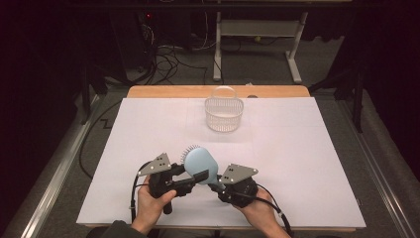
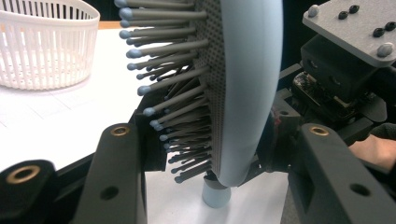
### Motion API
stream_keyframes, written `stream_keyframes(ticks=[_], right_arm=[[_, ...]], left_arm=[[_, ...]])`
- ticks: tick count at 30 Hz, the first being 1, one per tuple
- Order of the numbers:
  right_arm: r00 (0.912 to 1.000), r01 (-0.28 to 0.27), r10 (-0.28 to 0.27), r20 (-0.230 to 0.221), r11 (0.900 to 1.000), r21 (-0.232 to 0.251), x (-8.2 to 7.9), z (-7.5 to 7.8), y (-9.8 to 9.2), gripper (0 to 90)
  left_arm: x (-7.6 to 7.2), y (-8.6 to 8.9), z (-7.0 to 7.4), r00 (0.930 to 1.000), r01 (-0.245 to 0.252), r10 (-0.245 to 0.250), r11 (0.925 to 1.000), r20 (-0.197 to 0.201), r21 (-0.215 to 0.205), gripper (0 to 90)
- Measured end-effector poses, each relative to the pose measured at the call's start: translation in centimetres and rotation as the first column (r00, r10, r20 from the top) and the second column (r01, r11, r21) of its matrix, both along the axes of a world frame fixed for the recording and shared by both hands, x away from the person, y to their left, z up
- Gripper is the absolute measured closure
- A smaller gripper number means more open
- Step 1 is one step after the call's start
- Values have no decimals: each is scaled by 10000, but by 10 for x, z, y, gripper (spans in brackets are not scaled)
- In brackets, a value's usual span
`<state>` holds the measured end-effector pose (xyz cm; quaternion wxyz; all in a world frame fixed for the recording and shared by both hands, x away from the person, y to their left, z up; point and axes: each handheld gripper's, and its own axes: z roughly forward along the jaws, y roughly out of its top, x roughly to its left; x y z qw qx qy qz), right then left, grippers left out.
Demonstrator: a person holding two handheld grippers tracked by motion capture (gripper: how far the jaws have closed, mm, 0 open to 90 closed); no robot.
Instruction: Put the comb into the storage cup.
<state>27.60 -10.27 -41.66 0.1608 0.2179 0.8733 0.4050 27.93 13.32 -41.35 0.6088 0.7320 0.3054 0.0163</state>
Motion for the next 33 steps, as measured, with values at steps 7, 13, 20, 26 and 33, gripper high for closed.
stream_keyframes(ticks=[7,13,20,26,33], right_arm=[[9999,-58,64,-141,9992,397,0,0,-2,700],[9993,-154,183,-311,9957,915,2,0,-5,650],[9980,-278,347,-532,9916,1263,5,-1,-9,542],[9983,-300,386,-445,9834,1792,6,-1,-17,423],[9989,-160,259,-400,9728,2313,11,0,-30,348]], left_arm=[[1,1,2,9999,-22,20,9998,-115,-173,540],[1,4,6,10000,-10,12,9997,57,-240,540],[1,10,10,9997,-197,202,9994,166,-299,540],[3,15,10,9990,-400,406,9986,158,-348,539],[3,23,12,9979,-613,620,9975,204,-358,539]])
